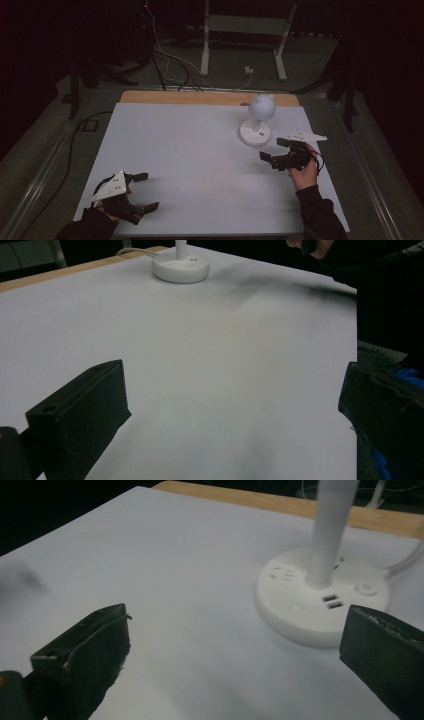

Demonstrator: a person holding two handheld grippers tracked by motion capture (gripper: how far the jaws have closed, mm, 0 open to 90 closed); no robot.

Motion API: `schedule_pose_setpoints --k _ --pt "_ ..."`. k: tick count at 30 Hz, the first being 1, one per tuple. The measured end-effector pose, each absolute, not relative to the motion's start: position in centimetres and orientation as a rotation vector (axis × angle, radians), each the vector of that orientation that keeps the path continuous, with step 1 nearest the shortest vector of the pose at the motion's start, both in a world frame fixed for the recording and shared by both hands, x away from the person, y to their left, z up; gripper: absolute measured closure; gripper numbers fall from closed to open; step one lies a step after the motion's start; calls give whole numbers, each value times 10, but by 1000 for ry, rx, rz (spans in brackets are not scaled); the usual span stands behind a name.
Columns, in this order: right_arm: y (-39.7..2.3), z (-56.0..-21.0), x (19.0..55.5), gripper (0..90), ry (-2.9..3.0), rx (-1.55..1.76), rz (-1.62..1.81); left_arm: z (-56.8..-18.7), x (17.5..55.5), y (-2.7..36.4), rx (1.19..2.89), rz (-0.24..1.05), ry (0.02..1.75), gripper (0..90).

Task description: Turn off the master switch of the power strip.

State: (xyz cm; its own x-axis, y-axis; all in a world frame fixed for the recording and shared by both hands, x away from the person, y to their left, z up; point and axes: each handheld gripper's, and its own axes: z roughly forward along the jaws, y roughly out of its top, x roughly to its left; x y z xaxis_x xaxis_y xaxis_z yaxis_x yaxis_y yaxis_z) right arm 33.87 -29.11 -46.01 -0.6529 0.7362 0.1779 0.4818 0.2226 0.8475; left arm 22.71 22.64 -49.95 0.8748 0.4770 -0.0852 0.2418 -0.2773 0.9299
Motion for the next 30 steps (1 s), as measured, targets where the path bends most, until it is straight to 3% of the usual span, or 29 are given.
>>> schedule_pose_setpoints --k 30 --pt "-291 -499 266 0 2330 1112 1358 -499 226 226 1875 251 528 2"
